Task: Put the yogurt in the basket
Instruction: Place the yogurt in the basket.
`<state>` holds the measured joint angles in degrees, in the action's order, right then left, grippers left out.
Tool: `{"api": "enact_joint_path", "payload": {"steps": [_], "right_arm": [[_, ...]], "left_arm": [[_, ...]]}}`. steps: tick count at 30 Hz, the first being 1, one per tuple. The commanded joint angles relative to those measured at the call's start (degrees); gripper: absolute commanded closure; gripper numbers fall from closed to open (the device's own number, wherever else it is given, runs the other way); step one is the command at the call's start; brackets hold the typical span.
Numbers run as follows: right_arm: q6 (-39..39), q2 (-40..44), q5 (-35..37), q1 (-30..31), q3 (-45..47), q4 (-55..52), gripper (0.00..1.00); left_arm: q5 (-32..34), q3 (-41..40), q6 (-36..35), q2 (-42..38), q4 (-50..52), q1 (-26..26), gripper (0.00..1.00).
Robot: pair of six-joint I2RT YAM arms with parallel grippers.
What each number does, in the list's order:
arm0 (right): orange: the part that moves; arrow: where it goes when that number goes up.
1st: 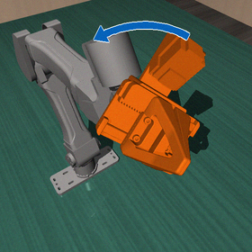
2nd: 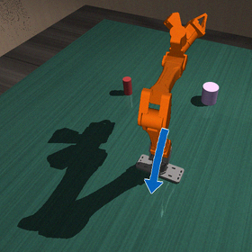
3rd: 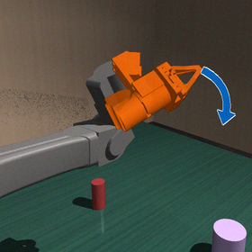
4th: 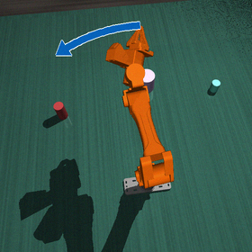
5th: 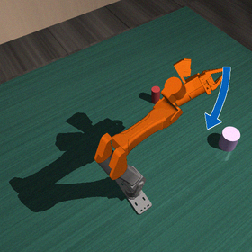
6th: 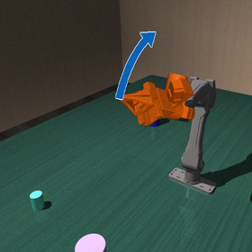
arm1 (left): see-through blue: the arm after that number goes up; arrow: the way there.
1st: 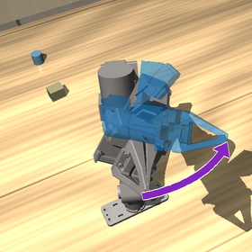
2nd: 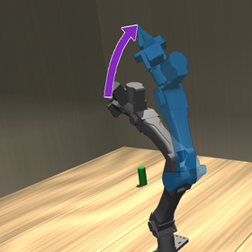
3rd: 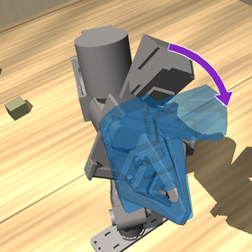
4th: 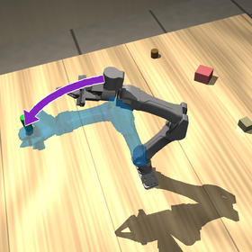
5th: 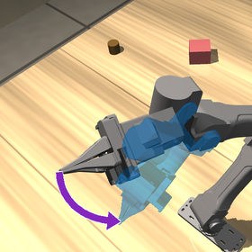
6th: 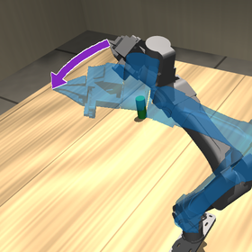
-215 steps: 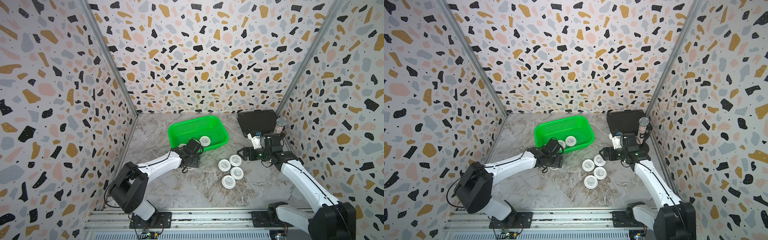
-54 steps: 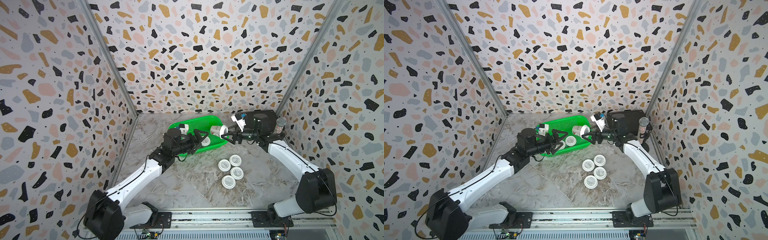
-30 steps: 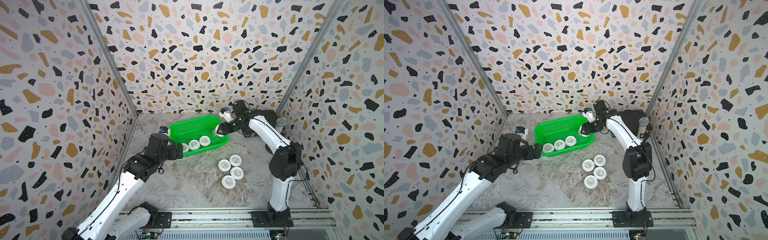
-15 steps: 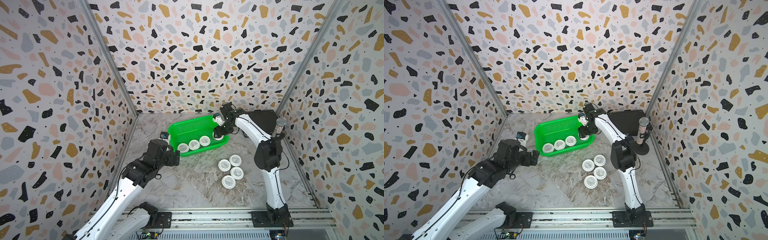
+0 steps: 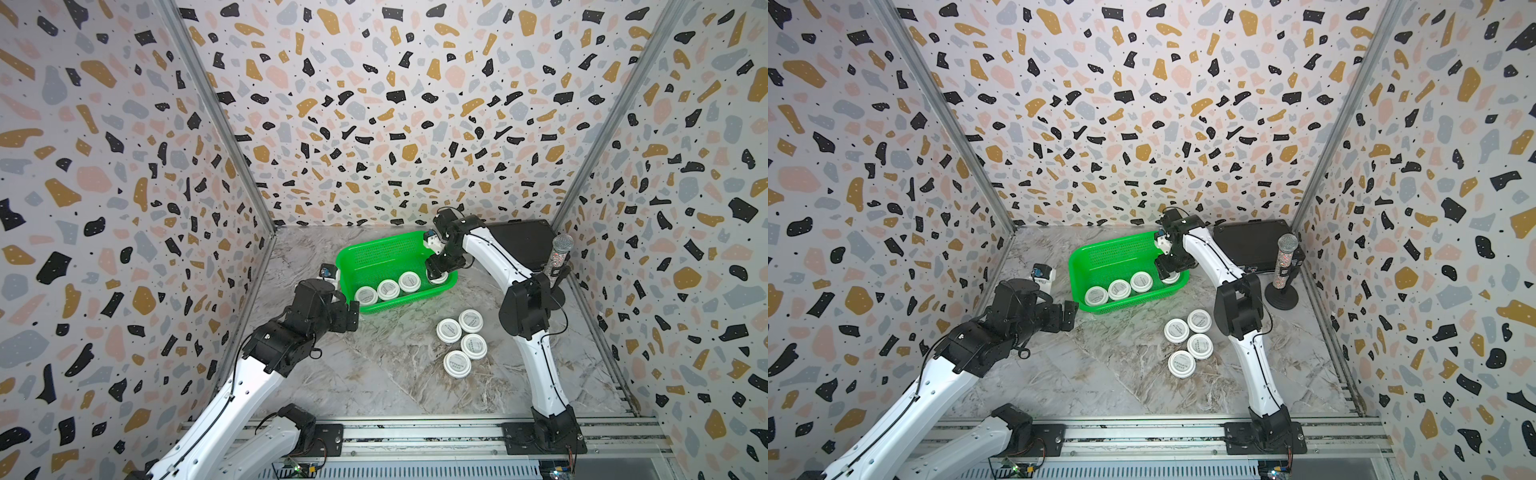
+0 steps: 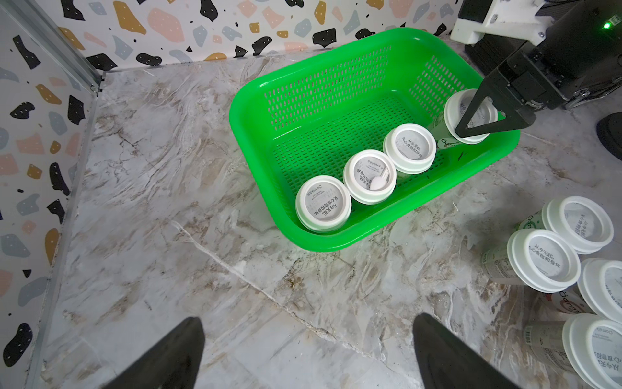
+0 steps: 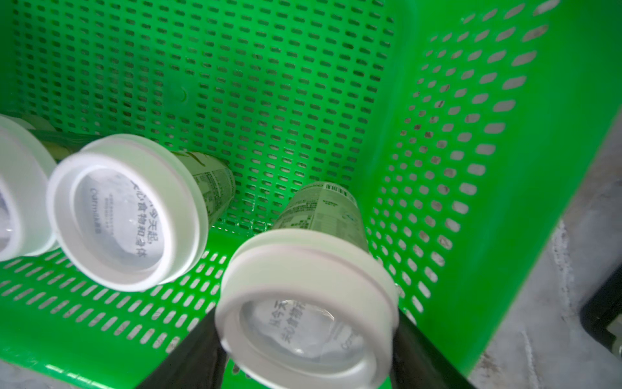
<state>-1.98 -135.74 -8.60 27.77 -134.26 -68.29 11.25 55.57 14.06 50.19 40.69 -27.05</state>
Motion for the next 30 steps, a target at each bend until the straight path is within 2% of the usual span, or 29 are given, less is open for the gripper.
{"api": "enact_joint_path", "payload": {"steps": [1, 13, 21, 30], "right_arm": [[-1.2, -0.7, 0.6, 0.8, -2.6, -4.0, 0.27], [-1.4, -2.6, 0.0, 1.3, -3.9, -4.7, 0.22], [-1.3, -2.6, -0.8, 1.3, -5.4, -4.7, 0.13], [-1.4, -0.1, -1.7, 1.3, -8.7, -4.1, 0.11]], "left_arm": [[0.0, -0.6, -0.9, -0.9, -1.5, 0.3, 0.00], [-0.4, -0.7, -0.7, -1.0, -1.7, 0.6, 0.00], [-0.7, -0.8, -0.6, -1.1, -1.6, 0.6, 0.01], [-1.2, -0.9, -0.8, -1.1, -1.7, 0.8, 0.00]]}}
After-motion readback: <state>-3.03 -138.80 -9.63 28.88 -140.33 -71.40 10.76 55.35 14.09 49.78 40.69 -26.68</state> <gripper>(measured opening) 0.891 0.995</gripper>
